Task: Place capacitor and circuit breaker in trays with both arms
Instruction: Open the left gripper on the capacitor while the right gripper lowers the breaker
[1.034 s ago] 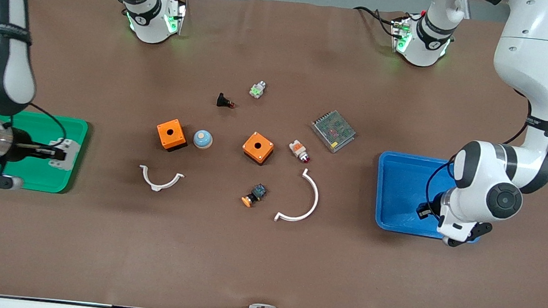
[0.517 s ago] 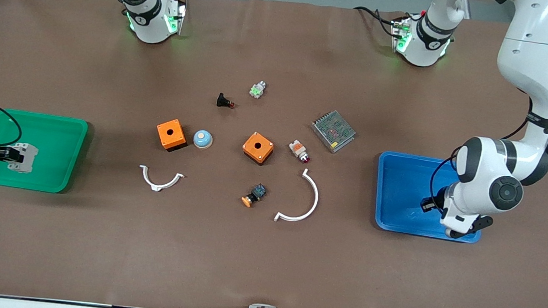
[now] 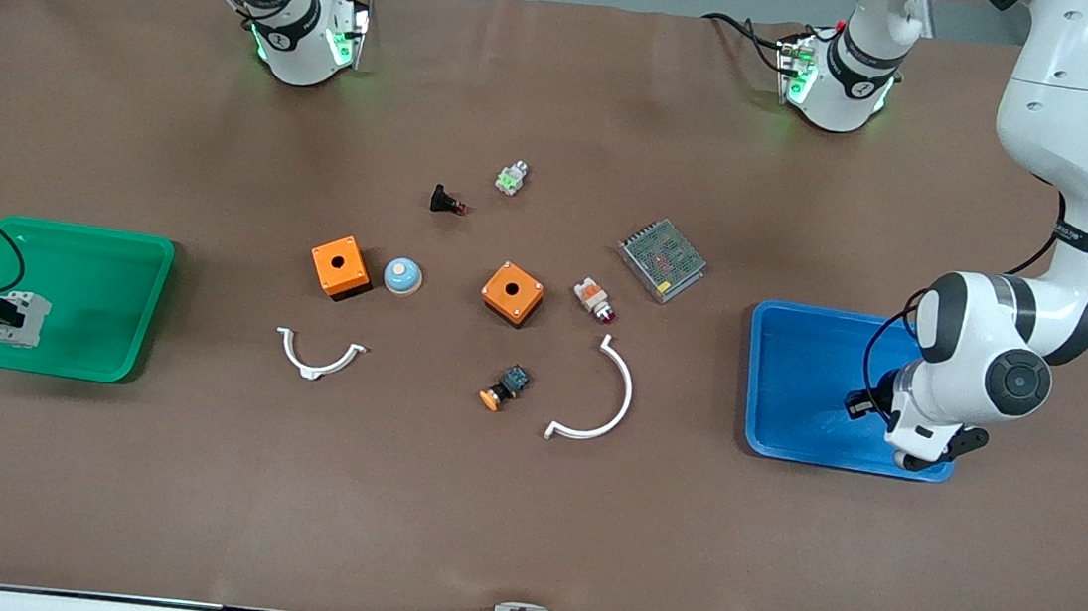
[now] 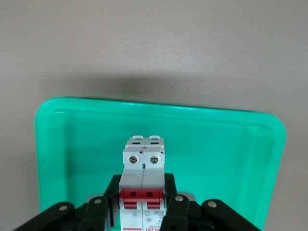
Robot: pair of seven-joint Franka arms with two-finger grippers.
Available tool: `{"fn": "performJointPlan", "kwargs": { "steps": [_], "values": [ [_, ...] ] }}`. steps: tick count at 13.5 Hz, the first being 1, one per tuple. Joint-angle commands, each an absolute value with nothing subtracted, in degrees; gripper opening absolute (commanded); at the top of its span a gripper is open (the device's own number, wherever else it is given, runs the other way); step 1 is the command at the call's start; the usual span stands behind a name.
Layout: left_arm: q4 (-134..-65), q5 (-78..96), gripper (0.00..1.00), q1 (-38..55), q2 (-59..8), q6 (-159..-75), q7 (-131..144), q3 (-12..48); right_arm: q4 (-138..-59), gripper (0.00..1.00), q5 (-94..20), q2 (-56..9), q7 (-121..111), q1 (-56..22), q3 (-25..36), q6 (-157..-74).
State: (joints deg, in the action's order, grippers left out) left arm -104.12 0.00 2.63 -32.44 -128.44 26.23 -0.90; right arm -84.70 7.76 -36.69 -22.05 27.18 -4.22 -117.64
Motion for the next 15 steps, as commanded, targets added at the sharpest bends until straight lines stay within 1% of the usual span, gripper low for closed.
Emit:
{"fn": "performJointPlan", "kwargs": {
  "steps": [1,2,4,6,9,11,12,13,14,15],
  "values": [
    [-105.6,-0.4,0.92,2.1,-30.9,-129.2,25.7,-0.2,-83.7,0.12,10.8,-37.8,-22.4,28.7,-5.5,-120.4],
    [-105.5,-0.4,1.00,2.1,-30.5,-129.0,25.7,-0.2,-84.7,0.12,10.6,-37.9,-22.4,30.0,-5.6,-121.5],
    [-104.8,-0.4,1.00,2.1,-28.9,-127.9,25.7,-0.2,-88.4,0.12,10.5,-37.8,-22.3,30.3,-5.6,-125.8],
    [-102.4,-0.4,1.00,2.2,-26.6,-125.0,25.8,-0.2,-91.7,0.12,10.4,-37.6,-21.7,31.0,-5.6,-129.0],
    [-94.5,-0.5,1.00,1.9,-23.6,-117.0,24.7,-0.5,-95.0,0.12,8.7,-36.7,-20.8,31.1,-5.7,-128.6],
    [-88.4,-1.0,1.00,1.8,-22.0,-112.0,17.6,-1.2,-96.7,0.12,8.3,-36.7,-20.6,31.3,-5.7,-128.7],
    [-86.7,-1.1,1.00,1.3,-20.5,-110.8,15.1,-1.7,-97.1,0.12,8.2,-36.7,-20.6,31.4,-5.7,-128.7],
    [-86.6,-1.1,1.00,0.4,-18.8,-110.8,12.9,-1.6,-97.2,0.13,8.2,-36.7,-20.6,31.4,-5.7,-128.7],
    [-86.7,-1.1,1.00,0.2,-16.7,-110.6,10.9,-1.5,-97.2,0.18,8.2,-36.7,-20.4,31.4,-5.7,-128.6],
    [-86.7,-1.1,1.00,0.2,-14.8,-109.6,9.7,-1.5,-97.1,0.52,8.3,-36.7,-20.3,31.4,-5.7,-128.5]
  ]
}}
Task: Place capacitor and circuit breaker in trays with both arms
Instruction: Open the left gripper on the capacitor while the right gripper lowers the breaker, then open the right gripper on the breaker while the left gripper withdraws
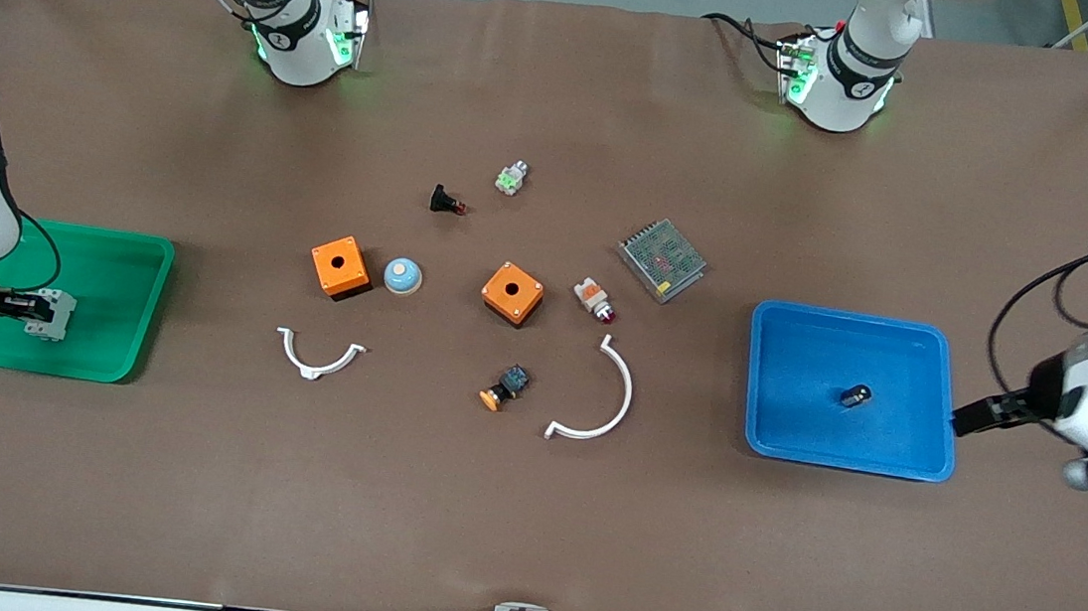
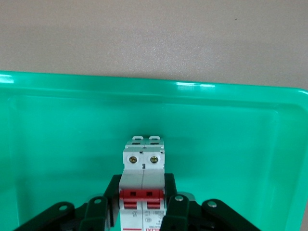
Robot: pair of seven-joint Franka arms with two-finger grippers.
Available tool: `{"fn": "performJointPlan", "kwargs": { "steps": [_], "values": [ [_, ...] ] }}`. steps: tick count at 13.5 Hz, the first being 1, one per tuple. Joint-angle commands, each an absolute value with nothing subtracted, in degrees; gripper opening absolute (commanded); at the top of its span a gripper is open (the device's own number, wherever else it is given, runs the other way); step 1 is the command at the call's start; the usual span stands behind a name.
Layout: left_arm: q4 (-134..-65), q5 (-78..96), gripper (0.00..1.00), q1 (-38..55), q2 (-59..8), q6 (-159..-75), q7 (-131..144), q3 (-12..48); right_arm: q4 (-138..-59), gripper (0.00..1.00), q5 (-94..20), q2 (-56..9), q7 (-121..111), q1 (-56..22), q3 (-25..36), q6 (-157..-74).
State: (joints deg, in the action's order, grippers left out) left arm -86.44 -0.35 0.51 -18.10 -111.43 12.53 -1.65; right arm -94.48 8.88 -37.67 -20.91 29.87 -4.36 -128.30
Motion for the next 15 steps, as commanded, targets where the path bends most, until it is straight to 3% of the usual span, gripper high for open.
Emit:
{"fn": "performJointPlan", "kwargs": {
  "steps": [1,3,9,15],
  "values": [
    [-86.7,-1.1,1.00,0.2,-12.7,-107.0,8.0,-1.4,-96.9,0.87,8.3,-36.4,-20.2,31.4,-5.7,-128.1],
    [-86.7,-1.1,1.00,0.2,-9.0,-102.4,5.7,-1.2,-96.7,0.99,8.3,-33.1,-20.5,31.4,-5.9,-126.3],
    [-86.7,-1.1,1.00,0.7,-1.9,-92.5,4.2,0.4,-97.0,0.98,8.1,-17.2,-14.4,25.6,-6.3,-108.8],
    [-90.0,-0.9,1.00,-0.3,2.4,-91.0,4.3,2.8,-97.2,0.98,3.2,-3.4,-3.3,14.7,-6.2,-94.0]
  ]
}}
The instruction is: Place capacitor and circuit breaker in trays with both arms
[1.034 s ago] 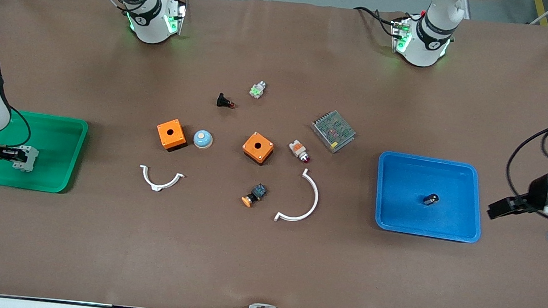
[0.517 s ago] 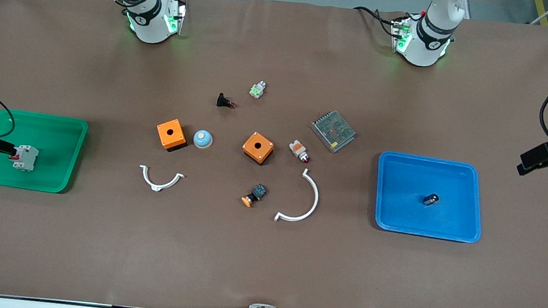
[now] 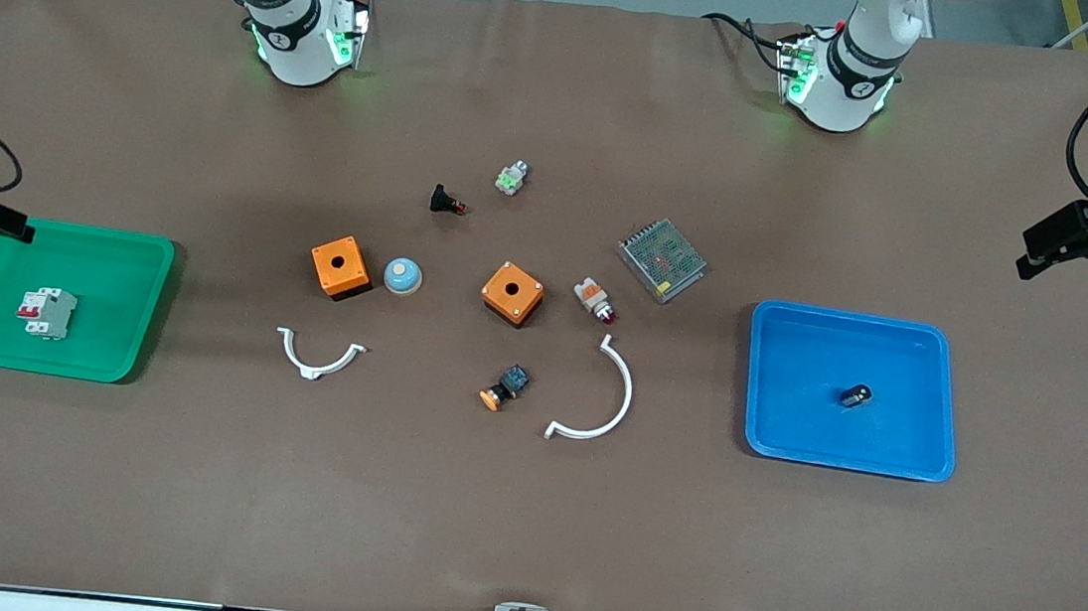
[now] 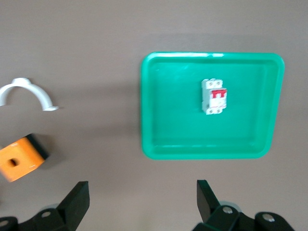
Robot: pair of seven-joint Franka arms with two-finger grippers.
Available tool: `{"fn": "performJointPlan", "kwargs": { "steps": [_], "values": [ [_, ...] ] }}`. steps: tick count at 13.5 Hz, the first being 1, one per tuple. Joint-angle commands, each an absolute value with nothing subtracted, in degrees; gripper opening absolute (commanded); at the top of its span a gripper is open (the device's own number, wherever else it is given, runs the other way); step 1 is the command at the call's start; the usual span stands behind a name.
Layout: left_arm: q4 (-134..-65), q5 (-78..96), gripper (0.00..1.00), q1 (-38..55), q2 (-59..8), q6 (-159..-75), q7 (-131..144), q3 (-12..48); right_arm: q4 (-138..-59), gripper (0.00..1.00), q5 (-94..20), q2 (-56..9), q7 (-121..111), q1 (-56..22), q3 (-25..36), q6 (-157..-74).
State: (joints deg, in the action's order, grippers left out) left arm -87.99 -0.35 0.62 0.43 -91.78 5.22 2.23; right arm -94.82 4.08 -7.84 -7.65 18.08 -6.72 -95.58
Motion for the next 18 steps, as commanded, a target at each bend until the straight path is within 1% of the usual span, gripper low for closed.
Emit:
{"fn": "performJointPlan", "kwargs": {
  "steps": [1,3,4,7,18],
  "values": [
    [-89.8,-0.9,1.00,-0.2,2.4,-90.6,4.2,2.7,-97.1,0.98,3.1,-1.7,-1.0,12.9,-6.2,-92.9],
    [-89.9,-0.9,1.00,-0.2,2.4,-90.5,4.2,2.8,-96.6,0.99,2.5,0.9,2.2,9.6,-6.2,-91.9],
    [-90.0,-0.7,1.00,-0.1,2.4,-90.2,4.0,2.8,-95.5,0.99,1.9,1.1,2.5,9.3,-6.3,-91.2],
    [-89.8,-0.4,1.00,-0.1,2.5,-88.1,4.0,2.8,-88.1,1.00,-0.2,0.4,1.5,9.1,-6.1,-85.3],
    [-89.5,-0.4,1.00,0.4,2.0,-88.4,3.6,4.7,-86.0,1.00,-0.3,-0.4,1.6,9.7,-5.7,-86.5]
  ]
}}
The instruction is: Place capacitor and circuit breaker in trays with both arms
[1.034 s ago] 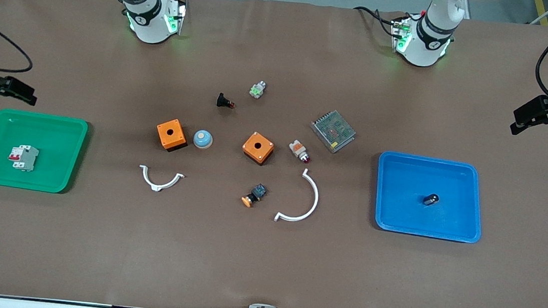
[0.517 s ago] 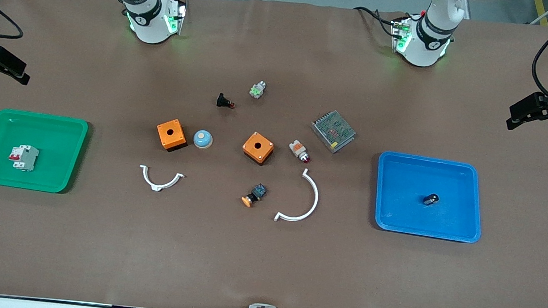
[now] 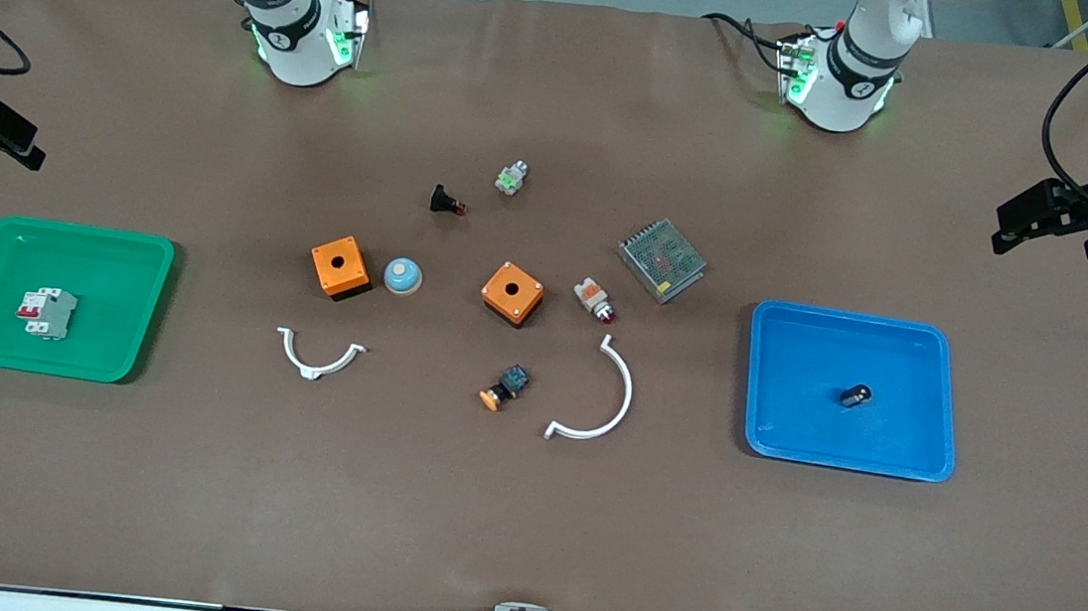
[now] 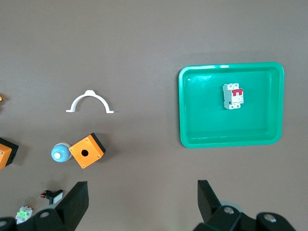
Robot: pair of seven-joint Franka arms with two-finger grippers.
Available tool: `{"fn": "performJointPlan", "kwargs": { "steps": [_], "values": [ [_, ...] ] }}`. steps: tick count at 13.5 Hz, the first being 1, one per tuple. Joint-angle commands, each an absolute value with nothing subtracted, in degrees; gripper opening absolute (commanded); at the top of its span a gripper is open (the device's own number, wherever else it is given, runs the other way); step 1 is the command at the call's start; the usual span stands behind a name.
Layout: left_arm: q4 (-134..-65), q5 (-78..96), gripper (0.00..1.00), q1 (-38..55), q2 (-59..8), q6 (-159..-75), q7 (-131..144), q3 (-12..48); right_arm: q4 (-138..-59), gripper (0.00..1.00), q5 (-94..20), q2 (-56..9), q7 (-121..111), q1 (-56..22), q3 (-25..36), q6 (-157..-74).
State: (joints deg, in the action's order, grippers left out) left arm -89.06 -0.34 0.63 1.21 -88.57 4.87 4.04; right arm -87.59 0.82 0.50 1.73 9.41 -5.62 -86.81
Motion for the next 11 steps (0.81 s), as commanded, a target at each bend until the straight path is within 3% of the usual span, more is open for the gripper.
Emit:
{"fn": "performJointPlan", "kwargs": {
  "steps": [1,3,6,11],
  "values": [
    [-89.3,-0.3,1.00,0.4,1.9,-88.4,3.7,4.7,-85.8,1.00,-0.3,-0.4,1.6,9.5,-5.7,-86.8],
    [-89.0,-0.1,1.00,0.4,1.7,-88.4,3.7,4.7,-85.8,1.00,0.0,-0.6,1.8,7.0,-5.1,-88.3],
    [-87.1,0.1,1.00,0.4,0.8,-88.4,4.2,4.7,-85.8,1.00,-0.2,-1.0,2.1,-5.5,8.0,-88.4],
    [-87.1,0.0,1.00,0.4,0.4,-88.3,4.0,4.7,-85.8,1.00,0.3,-1.4,1.5,-5.5,8.7,-89.0]
  ]
}}
